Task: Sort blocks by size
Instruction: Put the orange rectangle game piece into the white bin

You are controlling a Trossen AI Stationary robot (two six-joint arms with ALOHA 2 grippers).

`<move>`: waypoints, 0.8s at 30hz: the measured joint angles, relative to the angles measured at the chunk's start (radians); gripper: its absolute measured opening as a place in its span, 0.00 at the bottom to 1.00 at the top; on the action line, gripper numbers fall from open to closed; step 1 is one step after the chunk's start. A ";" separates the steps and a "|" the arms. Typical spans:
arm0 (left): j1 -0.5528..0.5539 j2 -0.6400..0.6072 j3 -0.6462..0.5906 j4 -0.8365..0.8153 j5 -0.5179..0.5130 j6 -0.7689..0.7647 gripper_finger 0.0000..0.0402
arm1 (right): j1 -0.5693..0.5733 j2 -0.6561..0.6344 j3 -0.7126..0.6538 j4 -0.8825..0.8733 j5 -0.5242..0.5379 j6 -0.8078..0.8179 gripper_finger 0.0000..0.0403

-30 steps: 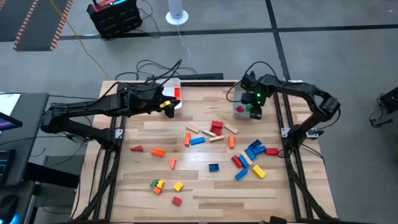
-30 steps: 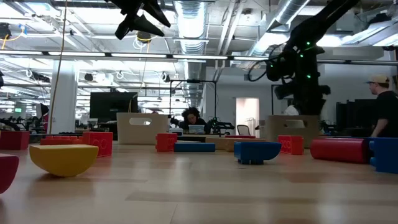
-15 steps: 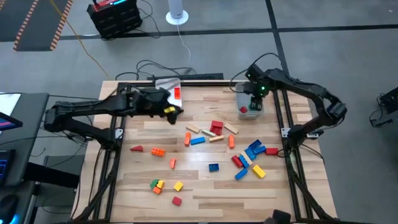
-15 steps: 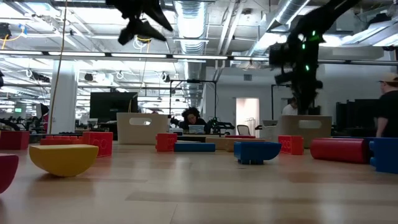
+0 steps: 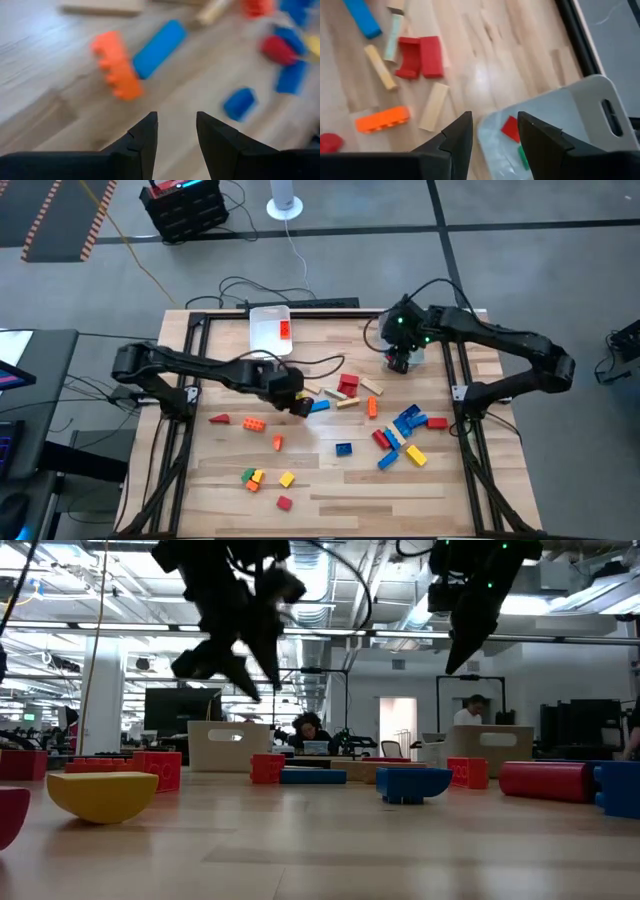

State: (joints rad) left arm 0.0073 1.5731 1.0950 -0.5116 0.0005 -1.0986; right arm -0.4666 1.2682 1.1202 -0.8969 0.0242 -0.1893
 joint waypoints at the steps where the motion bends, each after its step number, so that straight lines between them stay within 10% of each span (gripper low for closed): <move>1: -0.005 0.013 0.000 -0.002 -0.020 -0.030 0.32 | 0.013 -0.001 0.000 0.004 0.000 0.005 0.48; 12: -0.020 0.064 0.034 -0.110 -0.158 -0.131 0.33 | 0.041 0.001 0.000 0.054 0.005 0.006 0.48; 24: 0.025 0.065 0.033 -0.058 -0.222 -0.023 0.60 | 0.041 0.001 0.000 0.119 0.005 0.009 0.48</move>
State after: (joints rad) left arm 0.0324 1.6380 1.1282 -0.5694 -0.2220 -1.1218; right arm -0.4252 1.2697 1.1198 -0.7781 0.0292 -0.1802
